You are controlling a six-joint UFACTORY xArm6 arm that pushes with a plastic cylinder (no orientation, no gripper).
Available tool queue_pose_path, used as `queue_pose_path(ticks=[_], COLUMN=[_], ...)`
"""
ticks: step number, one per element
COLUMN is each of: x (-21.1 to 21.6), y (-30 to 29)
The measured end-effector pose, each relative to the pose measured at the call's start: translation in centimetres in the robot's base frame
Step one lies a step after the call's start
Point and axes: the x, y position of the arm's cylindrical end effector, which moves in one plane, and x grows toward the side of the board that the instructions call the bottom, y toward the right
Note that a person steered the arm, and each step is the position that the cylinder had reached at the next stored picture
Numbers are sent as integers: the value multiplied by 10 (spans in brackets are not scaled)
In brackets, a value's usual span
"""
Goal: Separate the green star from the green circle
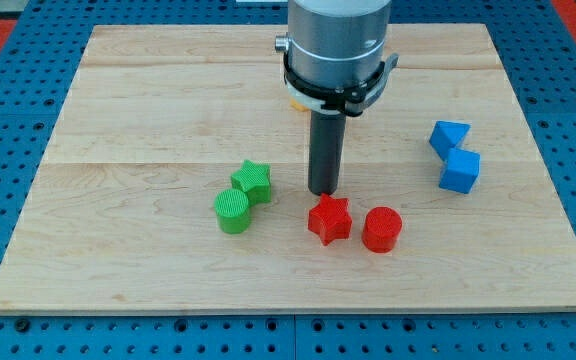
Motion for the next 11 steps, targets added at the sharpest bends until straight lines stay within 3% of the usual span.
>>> queue_pose_path(ticks=[2,3,6,8,9,11], x=[-4,-24,-18,-55,-60,-60], y=[-117,-145,-205,-254,-258,-211])
